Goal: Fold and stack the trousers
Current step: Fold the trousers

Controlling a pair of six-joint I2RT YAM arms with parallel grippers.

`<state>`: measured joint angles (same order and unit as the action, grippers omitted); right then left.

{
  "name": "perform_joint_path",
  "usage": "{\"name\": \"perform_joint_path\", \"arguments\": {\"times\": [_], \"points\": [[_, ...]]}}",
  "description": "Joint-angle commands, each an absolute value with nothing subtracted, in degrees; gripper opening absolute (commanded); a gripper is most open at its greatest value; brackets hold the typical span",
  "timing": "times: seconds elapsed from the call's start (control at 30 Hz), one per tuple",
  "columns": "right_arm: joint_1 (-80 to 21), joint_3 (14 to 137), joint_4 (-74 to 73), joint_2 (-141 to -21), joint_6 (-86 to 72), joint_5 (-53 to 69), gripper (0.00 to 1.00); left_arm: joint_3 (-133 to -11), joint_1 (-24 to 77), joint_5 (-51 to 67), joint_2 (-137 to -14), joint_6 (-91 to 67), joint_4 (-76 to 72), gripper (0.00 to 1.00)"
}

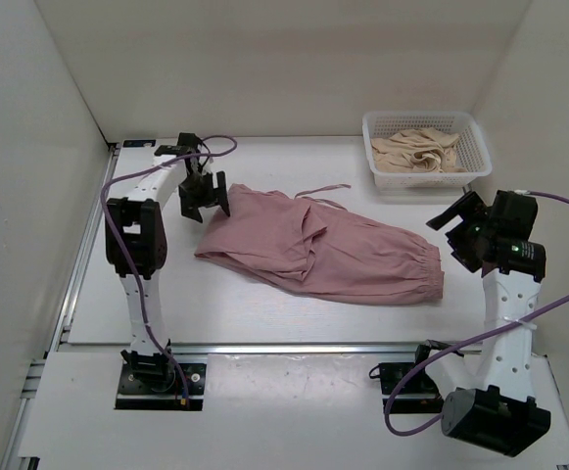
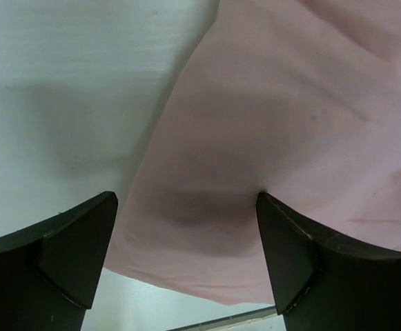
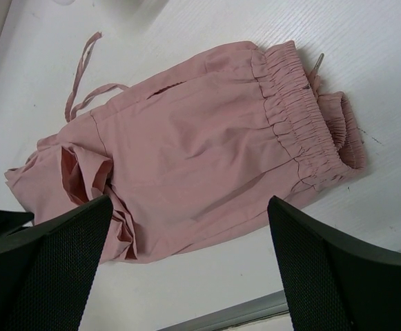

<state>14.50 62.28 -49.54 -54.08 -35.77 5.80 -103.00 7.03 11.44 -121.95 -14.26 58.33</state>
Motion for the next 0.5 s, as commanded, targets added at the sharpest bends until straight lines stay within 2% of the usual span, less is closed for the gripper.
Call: {"name": "perform_joint_path", "arguments": {"times": [0.0,0.03,0.2,0.3,0.37,0.4,0.43,0.47], "points": [[14.2,65.0,-48.5,-54.8,-35.0,6.7,0.97,-100.7,7.6,11.2,-122.6,-14.7,57.1,0.94],[14.2,65.5,-48.5,-54.8,-35.0,6.7,0.97,-99.3,7.6,9.3,-123.2,-15.4,57.1,0.94],[14.2,65.5,-48.5,-54.8,-35.0,6.7,0.97,-98.0,7.6,4.8,-125.6,-17.9,55.2,0.81],[14.2,65.0,-48.5,-54.8,-35.0,6.7,0.97,-98.0,7.6,4.1,-126.8,-19.2,55.2,0.70],[14.2,65.0,-48.5,-54.8,-35.0,6.7,0.97,-98.5,7.6,4.7,-126.8,-19.2,55.2,0.51],[14.2,64.4,-48.5,-54.8,-35.0,6.7,0.97,-98.5,7.6,5.4,-126.8,-19.2,55.2,0.37],[14.2,64.4,-48.5,-54.8,-35.0,6.7,0.97,-98.5,7.6,5.4,-126.8,-19.2,55.2,0.10],[14.2,64.4,-48.5,-54.8,-35.0,6.7,0.97,-98.5,7.6,6.0,-126.8,-19.8,55.2,0.10]]}}
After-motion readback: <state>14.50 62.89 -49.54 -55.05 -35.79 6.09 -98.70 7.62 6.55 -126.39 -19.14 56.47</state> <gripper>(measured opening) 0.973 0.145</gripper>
